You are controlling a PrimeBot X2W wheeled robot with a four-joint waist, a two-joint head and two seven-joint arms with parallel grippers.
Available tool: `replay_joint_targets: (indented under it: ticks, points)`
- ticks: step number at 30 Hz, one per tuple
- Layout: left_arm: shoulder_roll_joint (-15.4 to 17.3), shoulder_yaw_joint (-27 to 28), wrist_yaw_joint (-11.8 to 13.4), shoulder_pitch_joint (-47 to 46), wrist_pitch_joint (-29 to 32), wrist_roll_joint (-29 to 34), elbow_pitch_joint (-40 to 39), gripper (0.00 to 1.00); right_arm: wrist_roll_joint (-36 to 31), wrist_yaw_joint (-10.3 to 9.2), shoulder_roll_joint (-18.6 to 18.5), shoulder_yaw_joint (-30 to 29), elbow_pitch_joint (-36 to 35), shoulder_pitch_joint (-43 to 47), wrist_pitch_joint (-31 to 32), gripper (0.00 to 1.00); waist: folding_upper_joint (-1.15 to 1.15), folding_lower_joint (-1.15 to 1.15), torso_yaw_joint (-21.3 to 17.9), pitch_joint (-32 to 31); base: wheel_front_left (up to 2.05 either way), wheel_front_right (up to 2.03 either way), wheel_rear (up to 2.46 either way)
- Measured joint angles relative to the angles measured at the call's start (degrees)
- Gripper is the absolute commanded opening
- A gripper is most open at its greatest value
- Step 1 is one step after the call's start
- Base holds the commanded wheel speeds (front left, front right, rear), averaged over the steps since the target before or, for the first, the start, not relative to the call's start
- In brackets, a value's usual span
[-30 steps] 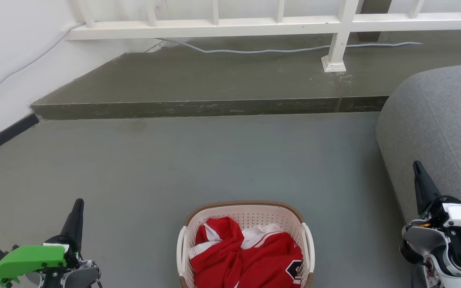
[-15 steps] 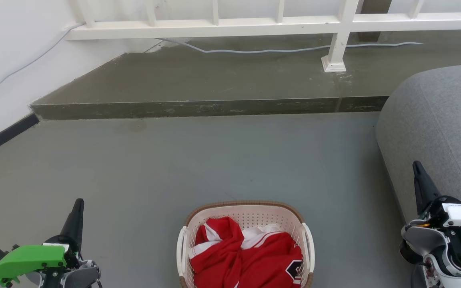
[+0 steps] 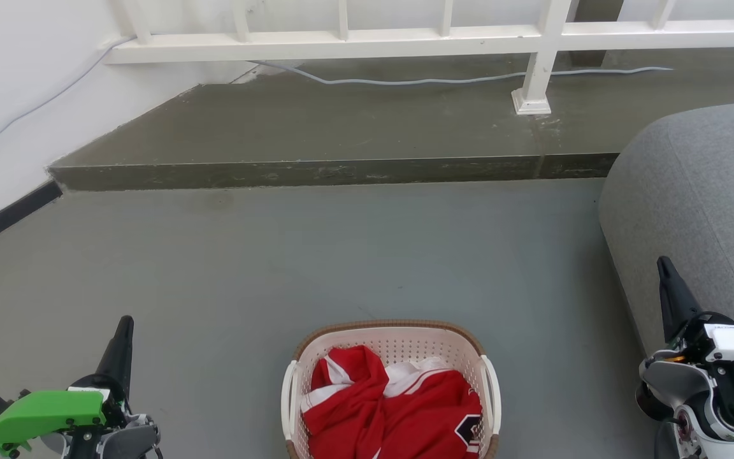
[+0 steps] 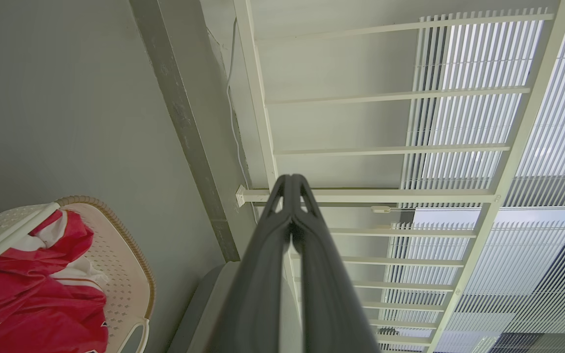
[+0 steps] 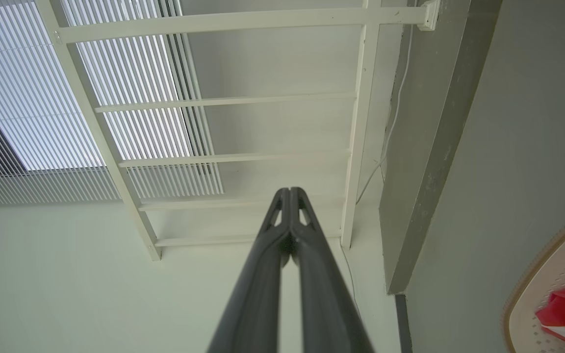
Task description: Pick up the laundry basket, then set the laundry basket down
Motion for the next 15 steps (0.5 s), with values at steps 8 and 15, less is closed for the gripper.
replay_joint_targets:
  ticks: [8,15]
  points:
    - [-0.03,0.04,0.00,-0.02,0.01,0.00,-0.02,0.00,0.00,0.00,0.02,-0.04,-0.01,0.00,0.23,0.00,0.00,0.00,0.00,0.00,0.00,0.00,0.00]
    - [-0.09,0.07,0.00,-0.03,0.01,0.01,-0.04,0.00,-0.01,0.00,0.03,-0.10,-0.02,0.00,0.24,0.00,0.00,0.00,0.00,0.01,0.00,0.00,0.00]
